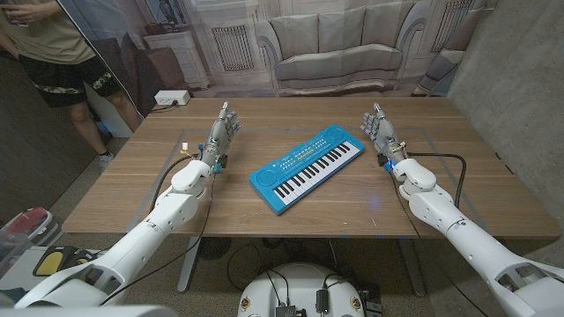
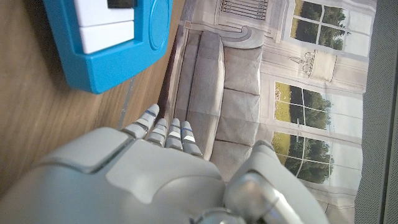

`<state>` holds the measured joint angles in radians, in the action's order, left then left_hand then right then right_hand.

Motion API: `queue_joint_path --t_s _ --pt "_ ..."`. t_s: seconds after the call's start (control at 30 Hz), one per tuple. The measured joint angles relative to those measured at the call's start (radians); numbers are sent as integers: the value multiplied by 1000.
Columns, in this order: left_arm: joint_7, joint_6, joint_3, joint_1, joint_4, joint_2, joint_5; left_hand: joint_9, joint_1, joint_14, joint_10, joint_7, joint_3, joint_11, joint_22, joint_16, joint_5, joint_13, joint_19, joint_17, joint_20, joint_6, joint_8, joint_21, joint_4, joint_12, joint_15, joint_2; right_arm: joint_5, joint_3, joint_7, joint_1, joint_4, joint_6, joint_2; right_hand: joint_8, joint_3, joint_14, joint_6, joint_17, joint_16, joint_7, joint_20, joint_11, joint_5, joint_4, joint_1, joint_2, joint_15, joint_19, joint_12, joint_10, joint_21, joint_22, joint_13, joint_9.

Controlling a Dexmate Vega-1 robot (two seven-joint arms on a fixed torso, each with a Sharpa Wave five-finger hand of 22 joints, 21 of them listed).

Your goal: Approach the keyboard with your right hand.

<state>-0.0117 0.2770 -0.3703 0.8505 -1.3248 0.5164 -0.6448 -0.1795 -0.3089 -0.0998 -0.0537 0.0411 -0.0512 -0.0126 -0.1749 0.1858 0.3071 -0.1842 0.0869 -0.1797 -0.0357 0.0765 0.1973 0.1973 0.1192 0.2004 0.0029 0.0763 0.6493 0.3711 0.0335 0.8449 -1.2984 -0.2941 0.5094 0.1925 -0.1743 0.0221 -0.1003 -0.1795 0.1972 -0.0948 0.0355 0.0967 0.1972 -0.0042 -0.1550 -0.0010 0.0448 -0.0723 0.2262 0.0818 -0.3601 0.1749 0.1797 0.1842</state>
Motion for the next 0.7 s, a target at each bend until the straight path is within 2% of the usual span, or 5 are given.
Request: queue_joint_path --t_s 0.27,0.3,0.7 --pt "22 -14 0 2 -5 1 9 0 0 0 0 0 0 0 0 0 0 0 0 0 0 0 0 0 0 0 0 0 0 1 1 2 5 -1 -2 0 0 0 0 0 0 0 0 4 0 0 0 0 0 0 0 4 0 0 0 0" --pt "26 -15 -1 18 -39 13 10 0 0 0 0 0 0 0 0 0 0 0 0 0 0 0 0 0 0 0 0 0 -3 1 8 3 5 -19 -2 0 0 0 0 0 0 0 0 4 0 0 0 0 0 0 0 4 0 0 0 0" --pt "37 -5 6 35 -66 20 17 0 -4 0 0 0 0 0 0 0 4 0 0 0 0 0 0 0 0 0 0 -4 -13 -7 -3 29 -22 -46 9 0 -4 0 -6 0 0 6 0 3 0 -4 -4 4 0 0 0 4 0 0 0 0"
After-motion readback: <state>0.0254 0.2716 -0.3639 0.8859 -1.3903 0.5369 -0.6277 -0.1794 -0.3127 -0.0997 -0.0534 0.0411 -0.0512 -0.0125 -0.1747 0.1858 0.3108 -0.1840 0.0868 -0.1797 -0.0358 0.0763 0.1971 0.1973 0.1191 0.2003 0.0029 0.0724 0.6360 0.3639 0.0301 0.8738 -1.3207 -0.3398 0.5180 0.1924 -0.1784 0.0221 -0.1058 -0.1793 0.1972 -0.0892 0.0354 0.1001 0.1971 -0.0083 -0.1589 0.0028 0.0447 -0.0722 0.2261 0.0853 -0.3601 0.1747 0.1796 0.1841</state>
